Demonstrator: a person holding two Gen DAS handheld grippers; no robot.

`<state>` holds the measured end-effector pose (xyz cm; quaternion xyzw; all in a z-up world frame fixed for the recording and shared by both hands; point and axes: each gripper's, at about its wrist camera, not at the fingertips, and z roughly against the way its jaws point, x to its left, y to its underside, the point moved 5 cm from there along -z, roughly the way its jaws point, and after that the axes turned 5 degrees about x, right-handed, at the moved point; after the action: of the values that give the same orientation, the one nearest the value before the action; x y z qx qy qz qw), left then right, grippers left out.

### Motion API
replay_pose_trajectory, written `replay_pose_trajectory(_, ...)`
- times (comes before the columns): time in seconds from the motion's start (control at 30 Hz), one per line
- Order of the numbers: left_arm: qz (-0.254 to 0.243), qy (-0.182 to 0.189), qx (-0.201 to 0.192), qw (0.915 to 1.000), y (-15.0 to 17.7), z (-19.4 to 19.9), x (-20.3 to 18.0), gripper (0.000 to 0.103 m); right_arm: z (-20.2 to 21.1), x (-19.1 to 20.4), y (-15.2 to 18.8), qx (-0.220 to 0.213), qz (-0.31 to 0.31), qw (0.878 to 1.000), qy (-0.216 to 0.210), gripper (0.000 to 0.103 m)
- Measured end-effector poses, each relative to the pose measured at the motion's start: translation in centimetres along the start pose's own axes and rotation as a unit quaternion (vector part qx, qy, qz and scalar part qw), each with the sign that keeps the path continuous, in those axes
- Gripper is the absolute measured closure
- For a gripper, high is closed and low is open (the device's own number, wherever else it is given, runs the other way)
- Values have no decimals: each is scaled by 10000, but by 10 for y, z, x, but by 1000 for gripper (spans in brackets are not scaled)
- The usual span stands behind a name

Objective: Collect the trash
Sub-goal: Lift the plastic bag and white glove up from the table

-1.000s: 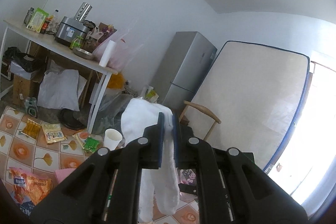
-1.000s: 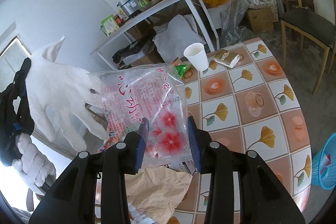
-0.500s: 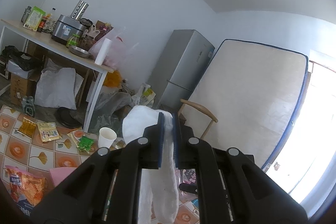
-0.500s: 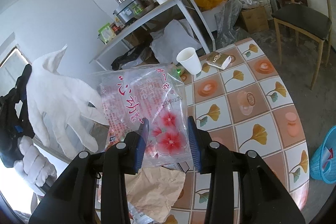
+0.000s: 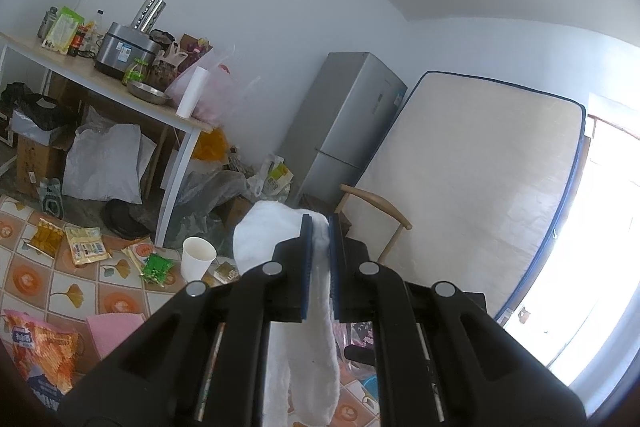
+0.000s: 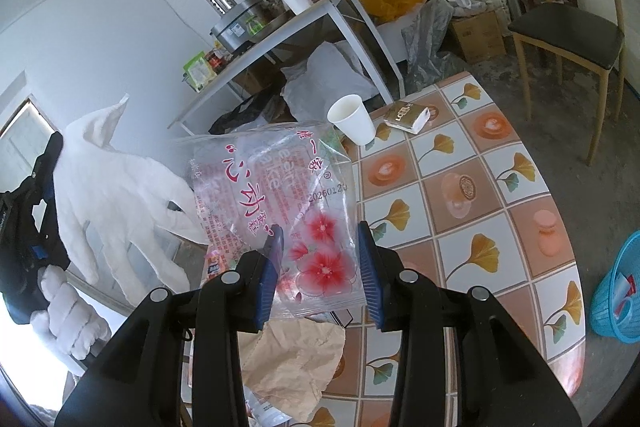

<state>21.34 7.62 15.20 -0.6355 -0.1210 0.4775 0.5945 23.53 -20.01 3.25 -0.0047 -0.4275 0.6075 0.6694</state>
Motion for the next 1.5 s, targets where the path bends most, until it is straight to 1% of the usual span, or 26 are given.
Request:
replay_pose_trajectory(0.53, 26, 8, 28, 10000, 0, 0, 1, 96, 3, -2, -1, -24, -29, 10000, 17, 66)
replay_pose_trajectory(0.93, 15, 137, 122, 9998, 6, -7, -13, 96, 27, -11, -5, -341, -195, 9992, 42, 66)
replay_pose_trajectory(1.13, -44, 244, 295, 9993, 14, -18, -34, 96, 46, -29, -1, -532, -358, 9979, 36, 66)
replay_pose_trajectory(1.5, -285, 537, 665, 9959, 37, -45, -101, 96, 110, -89, 22, -1013, -814, 9914, 171, 66)
